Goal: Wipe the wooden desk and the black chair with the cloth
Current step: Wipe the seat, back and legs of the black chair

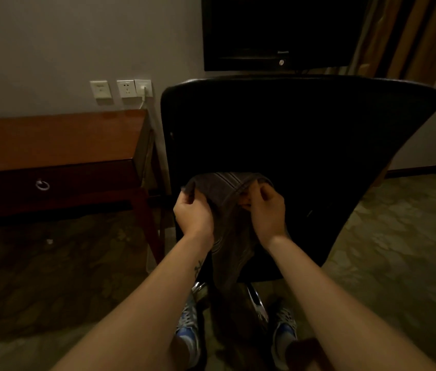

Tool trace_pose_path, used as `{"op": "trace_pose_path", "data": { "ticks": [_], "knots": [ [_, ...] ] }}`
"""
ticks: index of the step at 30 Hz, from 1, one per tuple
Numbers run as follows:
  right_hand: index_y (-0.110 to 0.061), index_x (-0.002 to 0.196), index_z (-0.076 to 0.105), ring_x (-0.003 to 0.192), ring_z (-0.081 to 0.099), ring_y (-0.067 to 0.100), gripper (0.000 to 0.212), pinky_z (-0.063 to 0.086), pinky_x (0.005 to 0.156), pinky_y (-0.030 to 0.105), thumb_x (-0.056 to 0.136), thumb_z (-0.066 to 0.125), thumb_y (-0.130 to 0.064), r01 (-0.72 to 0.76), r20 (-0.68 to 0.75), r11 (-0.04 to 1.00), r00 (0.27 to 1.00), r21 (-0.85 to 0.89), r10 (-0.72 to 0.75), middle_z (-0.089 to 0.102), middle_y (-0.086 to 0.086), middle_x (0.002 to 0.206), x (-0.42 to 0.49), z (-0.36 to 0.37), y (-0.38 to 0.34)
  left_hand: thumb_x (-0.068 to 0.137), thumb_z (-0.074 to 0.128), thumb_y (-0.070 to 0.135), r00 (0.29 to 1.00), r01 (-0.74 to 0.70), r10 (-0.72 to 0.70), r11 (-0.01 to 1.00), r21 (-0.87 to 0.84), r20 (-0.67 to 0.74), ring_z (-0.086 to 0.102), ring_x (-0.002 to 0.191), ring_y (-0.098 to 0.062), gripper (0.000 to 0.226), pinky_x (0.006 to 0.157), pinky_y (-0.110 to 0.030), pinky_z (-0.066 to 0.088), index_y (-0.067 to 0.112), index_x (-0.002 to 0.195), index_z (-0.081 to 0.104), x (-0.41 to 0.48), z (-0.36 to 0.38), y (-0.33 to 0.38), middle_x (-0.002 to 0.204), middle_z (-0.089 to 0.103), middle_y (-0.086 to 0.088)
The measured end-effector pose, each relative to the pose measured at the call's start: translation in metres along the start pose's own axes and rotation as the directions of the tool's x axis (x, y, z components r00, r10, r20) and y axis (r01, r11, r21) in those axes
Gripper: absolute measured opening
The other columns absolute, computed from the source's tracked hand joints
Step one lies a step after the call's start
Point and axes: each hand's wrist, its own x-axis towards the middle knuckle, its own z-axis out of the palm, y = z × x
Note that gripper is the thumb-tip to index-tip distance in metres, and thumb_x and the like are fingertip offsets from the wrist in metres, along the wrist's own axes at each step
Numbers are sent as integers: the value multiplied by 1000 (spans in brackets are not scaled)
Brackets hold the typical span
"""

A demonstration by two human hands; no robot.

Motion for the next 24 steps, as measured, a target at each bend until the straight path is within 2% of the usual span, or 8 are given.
{"op": "trace_pose_path", "data": {
  "ticks": [3, 7, 10, 12, 15, 19, 21, 24],
  "knots": [
    [-18, 77, 66, 85, 72, 23, 32, 56, 83, 50, 102, 53, -32, -13, 38, 999, 999, -40, 15, 74, 6, 84, -6, 4, 22, 102, 56, 26, 999, 44, -43, 998, 37, -33, 67, 94, -30, 18, 76, -40, 49, 39, 94, 67, 9, -14, -21, 100, 72, -9],
    [-16, 73, 65, 75, 67, 6, 35, 51, 70, 31, 103, 52, -29, -52, 55, 989, 997, -137, 60, 70, -1, 76, -21, 8, 49, 104, 52, 26, 992, 122, -120, 992, 42, -37, 65, 92, -30, 20, 71, -38, 47, 31, 118, 65, 18, -29, -43, 100, 72, -9],
    [-7, 75, 67, 67, 61, -2, 37, 44, 63, 19, 103, 52, -25, -91, 51, 977, 993, -193, 103, 70, 8, 78, -28, 13, 63, 104, 51, 27, 985, 169, -167, 984, 58, -47, 62, 84, -27, 17, 60, -29, 43, 34, 115, 63, 24, -36, -53, 108, 70, -12],
    [-3, 80, 69, 72, 64, 1, 36, 45, 62, 16, 104, 51, -23, -114, 55, 975, 990, -191, 126, 71, 10, 82, -29, 15, 70, 105, 49, 26, 981, 190, -187, 978, 85, -49, 58, 73, -21, 21, 56, -27, 41, 29, 121, 64, 28, -40, -54, 101, 66, -10],
    [-8, 79, 68, 83, 69, 14, 34, 51, 74, 27, 104, 51, -23, -103, 43, 986, 993, -128, 110, 72, 8, 84, -29, 17, 66, 105, 50, 23, 992, 123, -125, 987, 104, 10, 66, 84, -21, 25, 68, -33, 52, 20, 125, 64, 27, -39, -43, 101, 69, -4],
    [-18, 70, 62, 79, 67, 17, 35, 52, 76, 35, 103, 51, -20, -39, -49, 999, 998, 36, 41, 69, 3, 74, -15, 11, 25, 104, 51, 18, 989, -26, 12, 995, 92, 147, 65, 97, -20, 18, 73, -7, 48, 20, 118, 62, 14, -17, -3, 104, 69, -2],
    [-19, 69, 60, 73, 67, 13, 36, 53, 76, 35, 103, 50, -15, 0, -88, 991, 996, 137, 12, 67, -8, 66, -3, 6, -7, 103, 53, 16, 980, -74, 67, 997, 35, 188, 66, 104, -21, 18, 83, -19, 53, 23, 115, 64, 5, 3, 19, 104, 70, -1],
    [-14, 68, 57, 59, 65, 4, 36, 55, 64, 24, 103, 50, -13, 86, -154, 971, 987, 225, -52, 63, -9, 56, 16, -5, -53, 102, 56, 19, 970, -147, 146, 989, -13, 193, 68, 98, -21, 18, 78, -31, 53, 33, 105, 65, -6, 32, 44, 104, 72, -4]
  ]
}}
